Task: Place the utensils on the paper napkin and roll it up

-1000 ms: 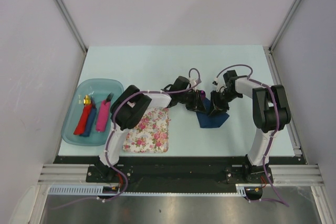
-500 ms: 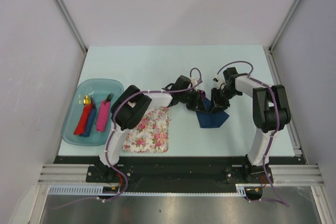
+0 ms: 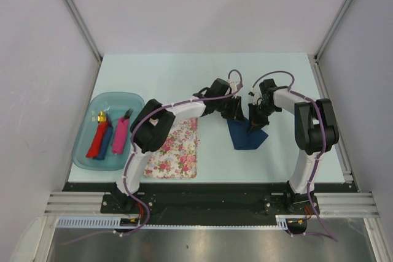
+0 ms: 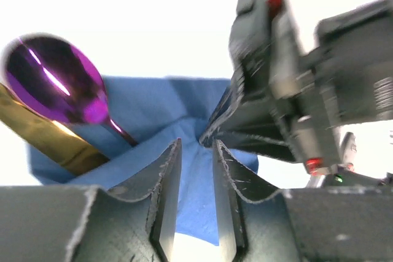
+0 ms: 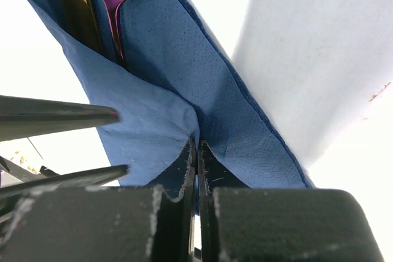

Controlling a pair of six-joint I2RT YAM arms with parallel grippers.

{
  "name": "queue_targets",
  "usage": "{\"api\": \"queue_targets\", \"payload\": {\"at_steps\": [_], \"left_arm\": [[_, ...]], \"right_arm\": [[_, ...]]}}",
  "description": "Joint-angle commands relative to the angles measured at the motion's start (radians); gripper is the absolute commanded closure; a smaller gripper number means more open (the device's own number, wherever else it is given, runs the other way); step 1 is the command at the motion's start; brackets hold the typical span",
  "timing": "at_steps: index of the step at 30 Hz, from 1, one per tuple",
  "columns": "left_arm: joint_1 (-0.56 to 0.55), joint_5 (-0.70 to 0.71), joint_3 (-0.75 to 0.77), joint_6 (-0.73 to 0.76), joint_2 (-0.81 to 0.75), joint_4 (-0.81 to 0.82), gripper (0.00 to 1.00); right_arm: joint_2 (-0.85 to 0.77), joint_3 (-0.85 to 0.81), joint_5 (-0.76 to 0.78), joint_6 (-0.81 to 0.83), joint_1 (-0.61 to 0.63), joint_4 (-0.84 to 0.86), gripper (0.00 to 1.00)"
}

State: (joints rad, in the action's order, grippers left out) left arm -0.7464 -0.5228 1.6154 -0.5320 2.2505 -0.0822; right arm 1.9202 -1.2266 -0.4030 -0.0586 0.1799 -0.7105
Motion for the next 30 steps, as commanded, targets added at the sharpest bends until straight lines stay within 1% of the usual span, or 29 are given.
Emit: {"api": "queue_targets", "payload": {"at_steps": [1,5,10,14,23,30], "left_arm": [[-0.005,0.067,0.097,0.135,-0.058,-0.125,0.70],[-0.008,0.037,0.098,0.133,-0.055,-0.137,0.73],[-0.034,0.015,0.089,0.133,-0.052,-0.149,0.74],[-0.042,0.029,0.083,0.121,-0.042,-0.151,0.74],[-0.039,0.038,0.078,0.113,-0.042,-0.126,0.73],[-0.038,0.038,0.078,0.104,-0.042,-0.119,0.72]], "right_arm": [[0.036,0.019,0.101,0.014,0.009,0.039,1.00],[0.037,0.021,0.102,-0.001,0.007,0.042,1.00],[0.031,0.022,0.116,-0.026,0.007,0.040,1.00],[0.016,0.026,0.121,-0.047,0.004,0.037,1.00],[-0.047,0.058,0.073,-0.055,-0.008,0.028,1.00],[-0.053,0.061,0.044,-0.046,-0.025,0.005,1.00]]}}
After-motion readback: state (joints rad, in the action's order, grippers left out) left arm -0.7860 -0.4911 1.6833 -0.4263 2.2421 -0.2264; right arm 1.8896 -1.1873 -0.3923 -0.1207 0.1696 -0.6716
